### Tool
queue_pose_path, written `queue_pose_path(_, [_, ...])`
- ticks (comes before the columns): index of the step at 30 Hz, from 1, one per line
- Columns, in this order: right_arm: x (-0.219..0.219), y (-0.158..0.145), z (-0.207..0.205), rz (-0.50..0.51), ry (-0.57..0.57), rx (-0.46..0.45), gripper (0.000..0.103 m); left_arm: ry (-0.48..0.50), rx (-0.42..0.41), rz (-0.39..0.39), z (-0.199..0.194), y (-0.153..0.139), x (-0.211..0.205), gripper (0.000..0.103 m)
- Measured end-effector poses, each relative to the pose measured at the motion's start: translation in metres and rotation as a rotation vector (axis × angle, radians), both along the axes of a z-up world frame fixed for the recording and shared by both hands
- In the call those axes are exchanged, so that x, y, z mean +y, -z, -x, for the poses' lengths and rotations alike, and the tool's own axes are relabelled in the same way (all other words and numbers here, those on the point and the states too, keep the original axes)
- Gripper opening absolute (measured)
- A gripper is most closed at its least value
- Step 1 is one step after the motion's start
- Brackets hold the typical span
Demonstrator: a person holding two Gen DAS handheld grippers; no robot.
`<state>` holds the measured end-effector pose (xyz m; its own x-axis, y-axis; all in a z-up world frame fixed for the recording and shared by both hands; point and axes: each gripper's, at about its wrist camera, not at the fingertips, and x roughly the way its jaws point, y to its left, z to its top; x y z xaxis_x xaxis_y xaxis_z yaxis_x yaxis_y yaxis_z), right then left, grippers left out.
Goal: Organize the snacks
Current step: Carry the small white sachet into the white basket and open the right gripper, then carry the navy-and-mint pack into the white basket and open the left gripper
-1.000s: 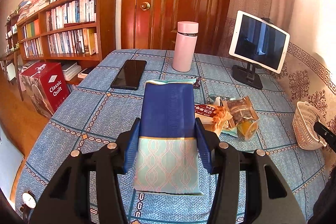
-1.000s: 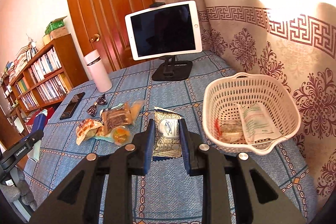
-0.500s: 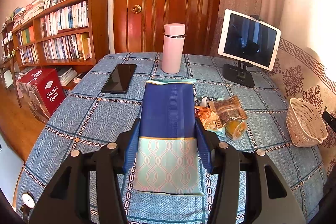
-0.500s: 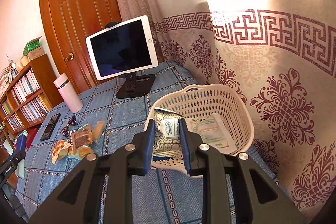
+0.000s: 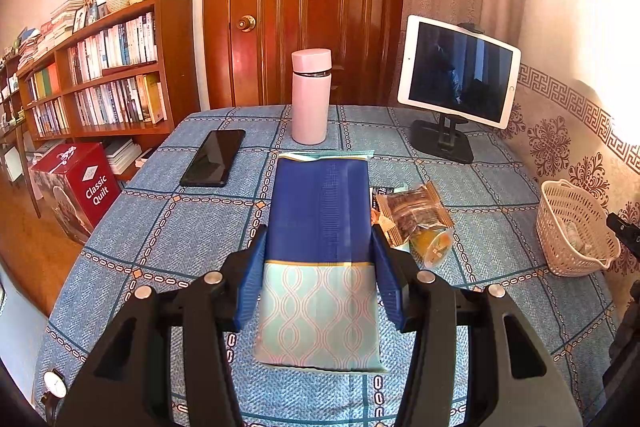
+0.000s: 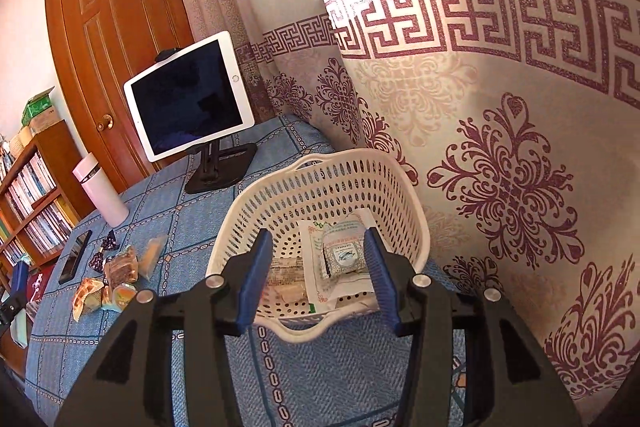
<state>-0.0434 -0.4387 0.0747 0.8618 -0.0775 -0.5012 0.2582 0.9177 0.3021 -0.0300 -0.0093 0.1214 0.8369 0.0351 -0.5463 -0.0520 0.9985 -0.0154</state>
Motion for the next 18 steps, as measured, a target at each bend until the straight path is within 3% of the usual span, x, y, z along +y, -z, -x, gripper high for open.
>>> queue_pose_path(18, [-0.009,0.022,0.041,-0.021,0.012,0.012,0.055,0.162,-0.035,-0.050,-0.010,-0.018,-0.085,0.051])
